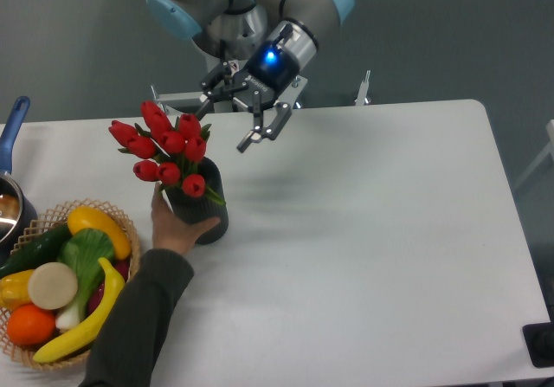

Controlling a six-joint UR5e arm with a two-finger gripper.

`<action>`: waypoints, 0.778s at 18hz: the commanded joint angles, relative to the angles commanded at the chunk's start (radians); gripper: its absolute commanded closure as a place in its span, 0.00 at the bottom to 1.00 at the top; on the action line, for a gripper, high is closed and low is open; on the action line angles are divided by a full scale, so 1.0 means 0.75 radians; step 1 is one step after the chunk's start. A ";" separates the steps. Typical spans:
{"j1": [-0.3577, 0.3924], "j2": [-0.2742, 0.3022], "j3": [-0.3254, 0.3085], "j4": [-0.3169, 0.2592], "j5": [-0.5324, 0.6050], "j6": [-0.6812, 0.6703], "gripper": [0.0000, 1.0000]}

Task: Insert the flowers into the vase
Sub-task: 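Open the gripper and lift it away from the tulips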

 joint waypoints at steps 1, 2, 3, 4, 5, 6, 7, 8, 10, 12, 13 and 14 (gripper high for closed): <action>-0.004 0.000 0.053 0.000 0.074 -0.068 0.00; -0.006 -0.002 0.096 -0.002 0.121 -0.121 0.00; -0.008 -0.004 0.127 -0.004 0.146 -0.158 0.00; -0.008 -0.006 0.156 -0.010 0.160 -0.180 0.00; -0.008 -0.006 0.186 -0.014 0.185 -0.193 0.00; -0.006 -0.004 0.203 -0.022 0.230 -0.199 0.00; -0.006 0.000 0.213 -0.039 0.291 -0.199 0.00; -0.006 0.004 0.229 -0.051 0.366 -0.199 0.00; -0.008 0.014 0.266 -0.084 0.530 -0.197 0.00; -0.020 0.016 0.311 -0.141 0.692 -0.185 0.00; -0.027 0.012 0.334 -0.172 0.763 -0.181 0.00; -0.043 0.002 0.362 -0.196 0.812 -0.179 0.00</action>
